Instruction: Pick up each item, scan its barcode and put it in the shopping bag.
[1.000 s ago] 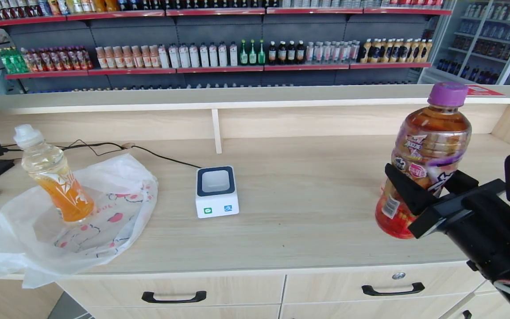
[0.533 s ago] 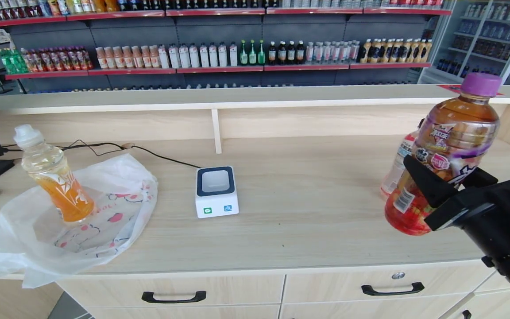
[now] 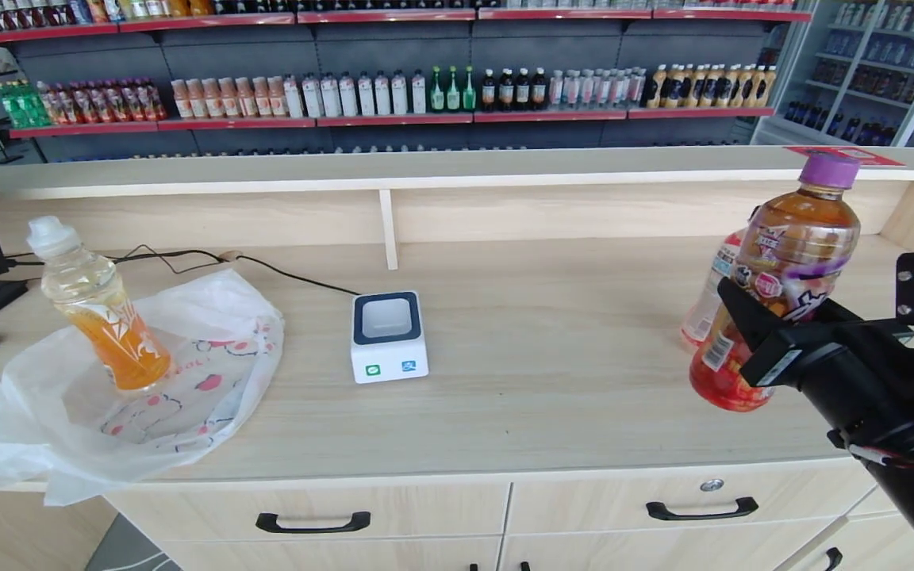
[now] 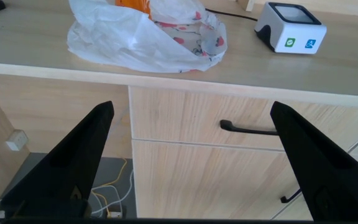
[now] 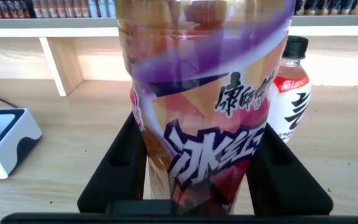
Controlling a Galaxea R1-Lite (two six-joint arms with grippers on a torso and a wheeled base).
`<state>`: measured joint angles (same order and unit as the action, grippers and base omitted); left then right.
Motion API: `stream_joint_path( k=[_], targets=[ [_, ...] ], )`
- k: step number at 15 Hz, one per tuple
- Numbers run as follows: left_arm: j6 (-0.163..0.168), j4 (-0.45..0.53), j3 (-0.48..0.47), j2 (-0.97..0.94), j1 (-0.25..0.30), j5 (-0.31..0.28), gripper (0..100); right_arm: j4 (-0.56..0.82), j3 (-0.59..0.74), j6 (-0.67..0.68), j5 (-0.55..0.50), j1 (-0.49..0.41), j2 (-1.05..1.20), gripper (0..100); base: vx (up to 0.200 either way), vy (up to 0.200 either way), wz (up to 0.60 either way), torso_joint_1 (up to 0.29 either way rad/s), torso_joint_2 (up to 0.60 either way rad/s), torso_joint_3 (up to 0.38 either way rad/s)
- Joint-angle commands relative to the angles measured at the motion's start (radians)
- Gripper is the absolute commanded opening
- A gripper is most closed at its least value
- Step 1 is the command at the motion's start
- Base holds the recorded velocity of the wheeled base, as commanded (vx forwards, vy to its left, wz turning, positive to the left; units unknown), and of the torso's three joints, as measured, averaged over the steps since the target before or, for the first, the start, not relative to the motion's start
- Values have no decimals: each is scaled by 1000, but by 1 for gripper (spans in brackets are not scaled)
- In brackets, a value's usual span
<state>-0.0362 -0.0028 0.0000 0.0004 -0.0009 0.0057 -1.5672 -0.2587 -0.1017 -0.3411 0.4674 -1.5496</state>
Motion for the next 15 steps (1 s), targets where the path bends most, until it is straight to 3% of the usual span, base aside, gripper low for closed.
stream_joint_path(
  k=[1,4,15],
  targets=[
    [1,0,0,0,-1,0,100,-4,-2,0,1,-6,-6,0,0,0,0,0,0,0],
    [2,0,0,0,-1,0,100,-4,-2,4,1,-6,-6,0,0,0,0,-17,-2,4],
    [-7,-2,0,0,1,2,100,-4,-13,2,1,-7,8,0,0,200,0,9,5,0]
  ],
)
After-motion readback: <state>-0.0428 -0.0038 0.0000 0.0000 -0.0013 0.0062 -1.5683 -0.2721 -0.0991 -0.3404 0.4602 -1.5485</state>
